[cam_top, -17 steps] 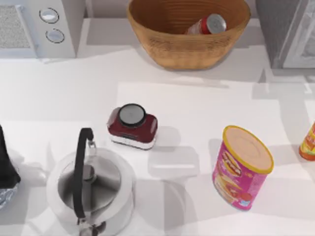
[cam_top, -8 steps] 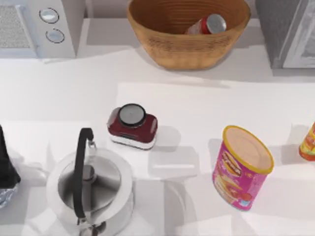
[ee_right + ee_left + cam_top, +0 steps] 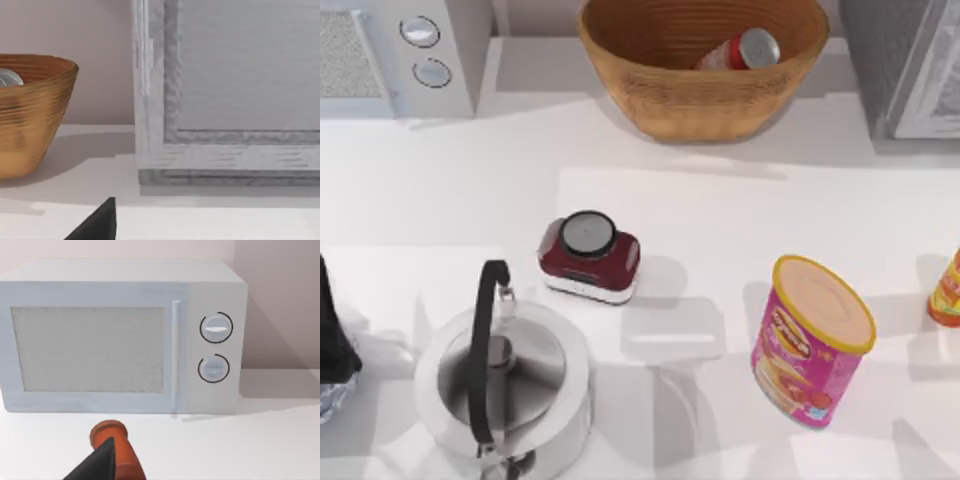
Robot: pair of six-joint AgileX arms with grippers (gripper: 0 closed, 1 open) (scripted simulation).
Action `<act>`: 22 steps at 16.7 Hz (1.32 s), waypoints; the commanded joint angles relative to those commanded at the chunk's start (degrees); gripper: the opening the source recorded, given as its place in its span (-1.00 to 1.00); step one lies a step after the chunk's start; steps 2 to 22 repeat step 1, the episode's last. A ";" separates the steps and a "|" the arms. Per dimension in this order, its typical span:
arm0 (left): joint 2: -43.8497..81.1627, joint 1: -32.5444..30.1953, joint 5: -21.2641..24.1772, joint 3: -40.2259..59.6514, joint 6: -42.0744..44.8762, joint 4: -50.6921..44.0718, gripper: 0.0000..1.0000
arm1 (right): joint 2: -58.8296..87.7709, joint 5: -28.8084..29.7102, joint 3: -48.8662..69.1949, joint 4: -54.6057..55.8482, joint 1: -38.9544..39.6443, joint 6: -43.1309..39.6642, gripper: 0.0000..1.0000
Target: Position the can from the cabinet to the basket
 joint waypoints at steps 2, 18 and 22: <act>0.00 0.00 0.00 0.00 0.00 0.00 1.00 | 0.00 0.00 0.00 0.00 0.00 0.00 1.00; 0.00 0.00 0.00 0.00 0.00 0.00 1.00 | 0.00 0.00 0.00 0.00 0.00 0.00 1.00; 0.00 0.00 0.00 0.00 0.00 0.00 1.00 | 0.00 0.00 0.00 0.00 0.00 0.00 1.00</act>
